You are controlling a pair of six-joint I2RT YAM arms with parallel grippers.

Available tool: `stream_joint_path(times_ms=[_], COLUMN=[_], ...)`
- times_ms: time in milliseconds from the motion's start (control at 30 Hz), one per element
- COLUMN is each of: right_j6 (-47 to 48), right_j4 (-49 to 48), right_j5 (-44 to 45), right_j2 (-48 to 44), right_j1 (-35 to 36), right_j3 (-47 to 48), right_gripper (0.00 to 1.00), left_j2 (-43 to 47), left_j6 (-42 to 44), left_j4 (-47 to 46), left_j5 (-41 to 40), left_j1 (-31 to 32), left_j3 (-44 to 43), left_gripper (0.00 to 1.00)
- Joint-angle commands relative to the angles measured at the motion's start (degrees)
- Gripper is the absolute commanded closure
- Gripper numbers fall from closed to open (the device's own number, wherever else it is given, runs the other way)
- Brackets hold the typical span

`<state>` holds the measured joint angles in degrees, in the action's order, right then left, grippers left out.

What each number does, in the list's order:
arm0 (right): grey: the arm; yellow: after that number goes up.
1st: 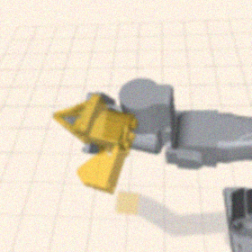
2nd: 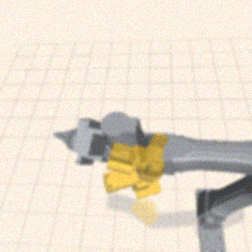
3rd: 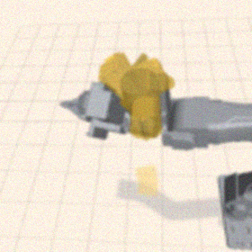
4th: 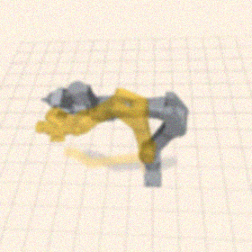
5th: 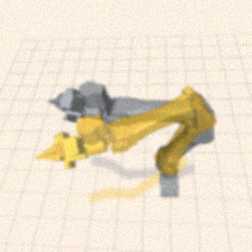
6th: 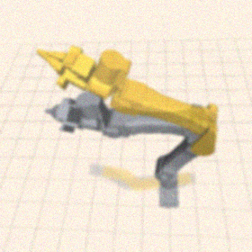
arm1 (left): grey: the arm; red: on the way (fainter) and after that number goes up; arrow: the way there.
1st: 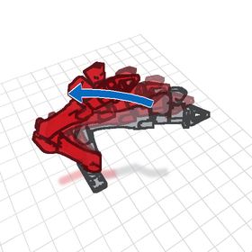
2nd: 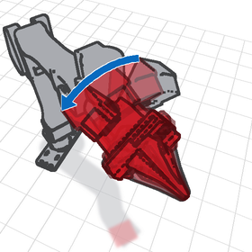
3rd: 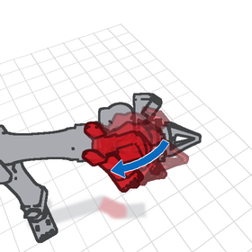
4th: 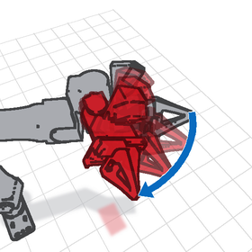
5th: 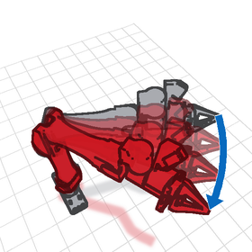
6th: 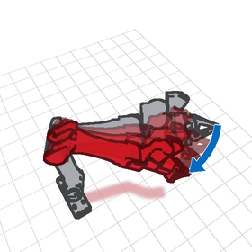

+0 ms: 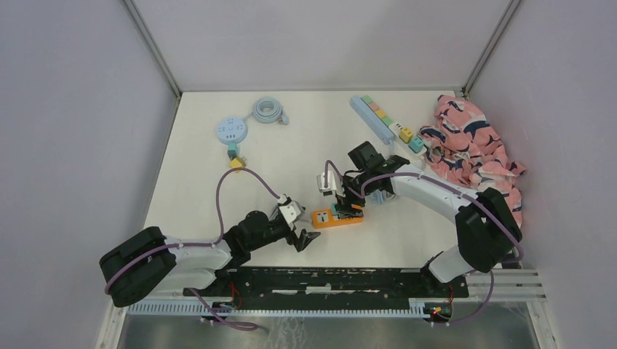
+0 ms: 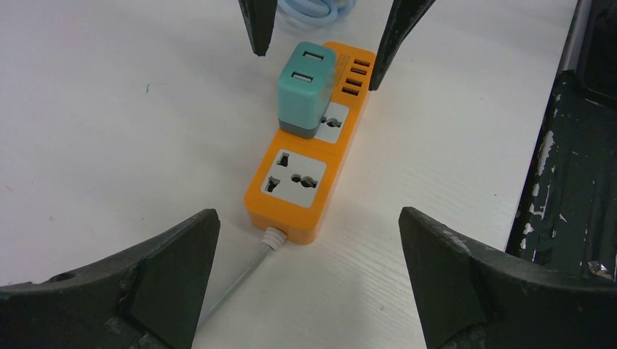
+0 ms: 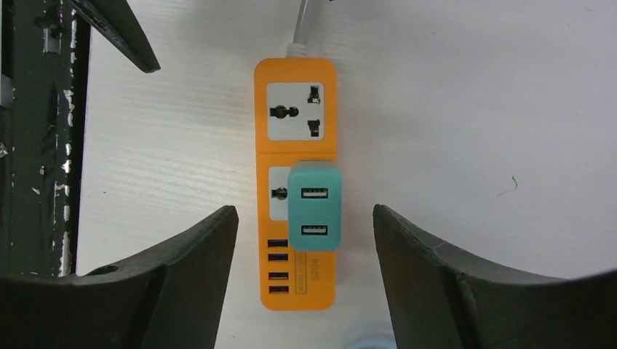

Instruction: Pull the plug off the socket

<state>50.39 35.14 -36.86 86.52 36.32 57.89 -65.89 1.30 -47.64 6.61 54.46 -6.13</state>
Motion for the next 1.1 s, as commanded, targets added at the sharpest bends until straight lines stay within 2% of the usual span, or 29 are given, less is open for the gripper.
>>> stream_joint_path(times_ms=[0,300,633,800,1067], right_j6=[0.7,1.3,5.9,9.9,14.6], right_j4=[-2.5,-2.6,0.3,4.0,9.4], right_j5=[3.6,6.7,7.7,5.6,3.4], right_j2=[1.2,3.9,1.6,-0.9,-0.2], right_j1=[1.1,3.4,3.6,3.4,3.2], right_j3=[0.0,0.6,0.8,0.6,1.8], right_gripper=[0.28,0.50,0.88,0.95,0.97], left_j2=[-0.3,-1.7,-8.6,-15.0,-26.5], left_j6=[0.7,1.4,5.8,9.6,10.0], left_j4=[-5.4,-7.4,-16.5,-22.1,-31.8], left_j5=[0.6,0.7,1.7,3.3,5.9], left_j1=[0.0,0.0,0.0,0.0,0.0], left_j3=[0.6,1.0,1.2,0.6,-2.6], left_gripper=[0.00,0.00,0.00,0.00,0.01])
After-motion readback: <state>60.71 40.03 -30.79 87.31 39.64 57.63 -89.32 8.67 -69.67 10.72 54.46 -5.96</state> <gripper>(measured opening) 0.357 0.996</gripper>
